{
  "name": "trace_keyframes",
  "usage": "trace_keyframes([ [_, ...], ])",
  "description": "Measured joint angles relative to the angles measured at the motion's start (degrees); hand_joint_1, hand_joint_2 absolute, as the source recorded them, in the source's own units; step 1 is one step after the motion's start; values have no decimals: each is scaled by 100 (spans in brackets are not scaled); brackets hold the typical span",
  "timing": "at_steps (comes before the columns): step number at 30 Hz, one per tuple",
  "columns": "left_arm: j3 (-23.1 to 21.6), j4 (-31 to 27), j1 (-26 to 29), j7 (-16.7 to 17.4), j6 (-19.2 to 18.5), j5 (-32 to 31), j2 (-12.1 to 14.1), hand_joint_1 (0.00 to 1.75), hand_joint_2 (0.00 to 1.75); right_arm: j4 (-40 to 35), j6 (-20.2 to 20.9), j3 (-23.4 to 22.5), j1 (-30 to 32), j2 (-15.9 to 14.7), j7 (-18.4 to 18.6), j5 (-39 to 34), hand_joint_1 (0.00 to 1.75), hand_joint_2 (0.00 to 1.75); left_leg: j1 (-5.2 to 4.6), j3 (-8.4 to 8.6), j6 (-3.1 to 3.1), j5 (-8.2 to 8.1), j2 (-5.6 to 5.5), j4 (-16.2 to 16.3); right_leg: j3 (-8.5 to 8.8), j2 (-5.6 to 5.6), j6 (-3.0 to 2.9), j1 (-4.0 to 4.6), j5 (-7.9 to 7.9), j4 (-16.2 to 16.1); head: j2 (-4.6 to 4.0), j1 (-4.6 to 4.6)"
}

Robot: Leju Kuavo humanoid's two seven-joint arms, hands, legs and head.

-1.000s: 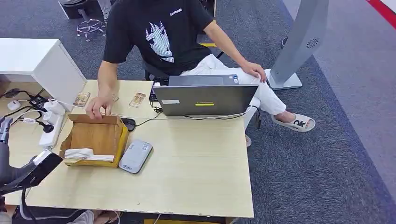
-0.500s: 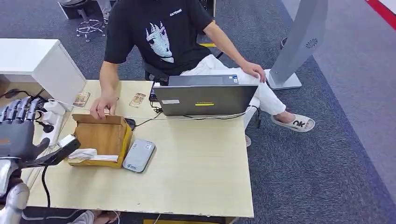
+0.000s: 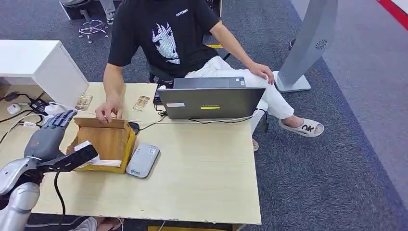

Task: Pass the card to the sensor for recognition and then transmit it.

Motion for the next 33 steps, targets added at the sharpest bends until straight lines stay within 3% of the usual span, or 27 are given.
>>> trace_keyframes([
  [3,-105,-24,-1,18,-83,74,94,0,175,0,-9,0,1,-4,-9,-48,0,175,0,1,0,1,0,0,1,0,0,0,0,0,0,-2],
  [8,-277,-507,-10,435,-476,297,736,0,175,0,-70,0,14,-5,-37,-212,0,175,4,1,0,1,3,0,0,4,-1,3,1,0,0,-2],
  [13,-334,-829,-16,667,-419,-42,1112,0,175,0,-105,-2,15,-4,-42,-306,0,175,6,0,-1,0,3,0,-1,4,-1,3,0,0,0,-2],
  [21,-426,-1077,-38,723,-393,-153,1300,0,175,0,-107,-2,20,-4,-41,-326,0,175,4,0,0,1,2,0,0,3,-1,2,1,0,0,0],
  [29,-444,-1250,17,1060,-404,-590,1418,0,175,0,-129,-7,22,7,-15,-439,0,175,6,-1,-1,0,4,0,1,4,-1,3,1,1,0,0],
  [33,-435,-1546,267,1296,-203,-1459,1499,0,175,0,-166,-20,32,20,-20,-518,0,175,5,-2,-1,-1,0,0,0,1,1,2,-2,0,0,0],
])
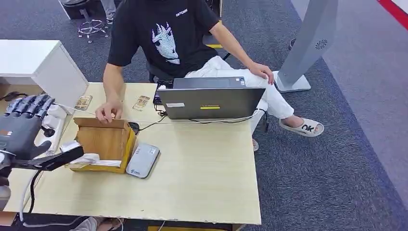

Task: Pass the card to the sensor for recognition and then transmit it.

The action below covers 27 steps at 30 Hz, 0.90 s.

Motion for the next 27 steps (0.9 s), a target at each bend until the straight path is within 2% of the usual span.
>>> trace_keyframes([
  [2,-2,-164,137,-53,-96,-75,4,0,175,0,-15,-15,-1,15,-13,-46,0,175,0,-3,0,-1,-2,-2,2,0,0,0,0,0,0,0],
  [6,107,-645,777,-140,-418,329,291,0,175,0,-7,-37,18,35,-55,-142,0,175,1,-2,-3,-4,20,-2,-3,18,0,0,0,0,0,-2],
  [11,634,-1088,1620,-37,-496,292,457,0,175,2,-9,-41,37,61,-57,-201,0,175,1,-4,-3,-5,16,-3,-3,15,-2,0,-3,0,0,-4],
  [14,929,-1290,2184,-52,-599,640,472,0,175,2,26,-41,44,63,-83,-223,0,175,1,-2,-9,-9,20,-4,-4,19,-3,0,-4,0,0,0],
  [16,1173,-1436,2531,-35,-597,698,472,0,175,2,43,-42,63,63,-101,-234,0,175,3,-2,-9,-9,17,-4,-5,16,-2,0,-5,-1,0,0],
  [20,1432,-1587,2881,20,-568,646,461,0,175,2,79,-42,64,68,-112,-245,0,175,2,-5,-9,-9,-1,-4,3,-4,-2,0,-6,0,0,-2],
  [23,1600,-1663,3164,206,-422,388,277,0,175,4,59,-41,65,92,-105,-289,0,175,1,-2,-9,-10,3,-4,5,1,-2,0,-6,0,0,0],
  [27,1764,-1810,3700,376,-301,349,43,0,175,11,52,-41,73,96,-59,-339,0,175,1,-4,-9,-10,0,-4,1,-3,-2,0,-7,-1,0,0],
])
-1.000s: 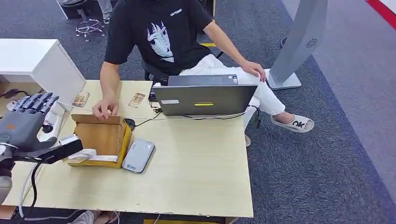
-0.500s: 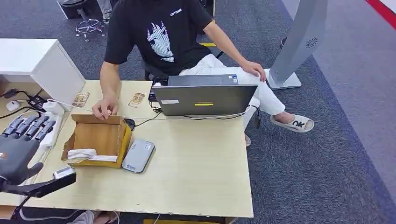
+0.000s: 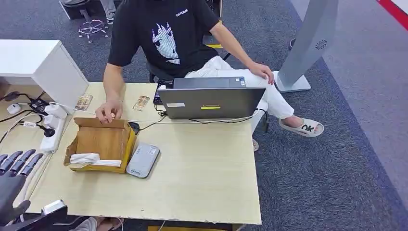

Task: Pass the card to the sensor for recognition and then transmit it.

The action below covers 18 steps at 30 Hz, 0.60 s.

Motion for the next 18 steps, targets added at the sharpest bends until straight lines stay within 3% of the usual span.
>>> trace_keyframes([
  [8,109,-118,310,0,48,22,-329,0,175,0,9,0,-1,13,-48,-9,0,175,1,0,3,-2,-8,0,3,-7,0,0,-1,0,0,-2],
  [18,118,-120,334,0,48,22,-468,0,175,0,7,0,-2,13,-48,-9,0,175,1,1,3,-2,-8,0,4,-7,-1,0,-1,0,0,0],
])
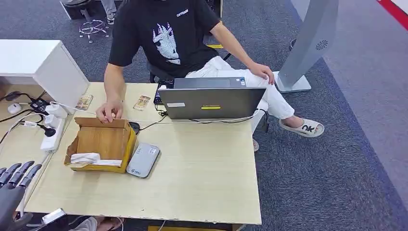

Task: Pass the card to the sensor for recognition and then transmit it.

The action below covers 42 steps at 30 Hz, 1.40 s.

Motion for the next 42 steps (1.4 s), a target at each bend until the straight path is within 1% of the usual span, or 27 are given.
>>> trace_keyframes([
  [4,2,0,-7,-7,9,0,-20,0,175,0,7,0,0,0,-4,4,0,175,-1,0,0,0,0,0,-1,0,0,0,0,0,0,-2],
  [6,-4,11,-96,-81,129,-29,-105,0,175,0,39,7,-1,0,-15,11,0,175,-1,-1,0,0,-1,0,-1,0,0,0,0,-1,0,0],
  [8,-37,135,-298,-183,399,-157,-270,0,175,0,42,20,-5,0,-17,20,0,175,-3,0,0,0,-4,0,0,-4,0,-1,0,-1,0,2],
  [10,-77,405,-560,-280,707,-302,-486,0,175,0,39,37,-13,0,-4,42,0,175,-5,2,0,0,-4,0,2,-4,1,-2,0,-1,0,0],
  [14,-184,934,-982,-503,1192,-457,-890,0,175,0,37,85,-17,0,-2,55,0,175,-3,3,1,1,-4,1,3,-4,0,-1,2,0,0,0],
  [17,-221,1367,-1360,-789,1607,-621,-1222,0,175,0,48,175,-24,0,9,116,0,175,-4,5,1,1,-5,2,4,-6,1,-2,2,-1,0,0],
  [19,-256,1679,-1635,-914,1742,-706,-1364,0,175,0,66,225,-44,-2,24,131,0,175,-4,4,6,4,-7,2,6,-11,1,-2,2,0,0,0],
  [23,-317,2111,-1982,-960,1768,-743,-1559,0,175,2,107,315,-60,-9,35,151,0,175,-4,6,6,4,-4,2,4,-4,-1,-1,4,0,0,0],
  [28,-350,2415,-2171,-1014,1781,-780,-1685,0,175,20,125,374,-69,-20,59,157,0,175,-4,5,6,4,-3,2,1,-2,-1,-1,4,-1,0,-2],
  [31,-367,2531,-2249,-1034,1773,-813,-1727,0,175,28,133,422,-73,-26,66,166,0,175,-4,4,6,4,-3,2,-1,-2,0,-1,3,-1,0,0],
  [34,-409,2647,-2311,-1143,1762,-822,-1729,0,175,31,133,468,-73,-31,66,170,0,175,-4,4,6,4,-3,2,-1,-2,0,-1,3,-1,0,-2],
  [39,-492,2863,-2433,-1178,1762,-837,-1731,0,175,35,140,512,-75,-37,66,173,0,175,-4,4,6,4,-3,2,-1,-2,0,-1,3,-1,0,-2],
  [42,-547,2990,-2498,-1322,1764,-761,-1727,0,175,37,140,553,-76,-50,68,173,0,175,-4,4,6,4,-3,2,0,-2,0,-1,4,-1,0,0],
])
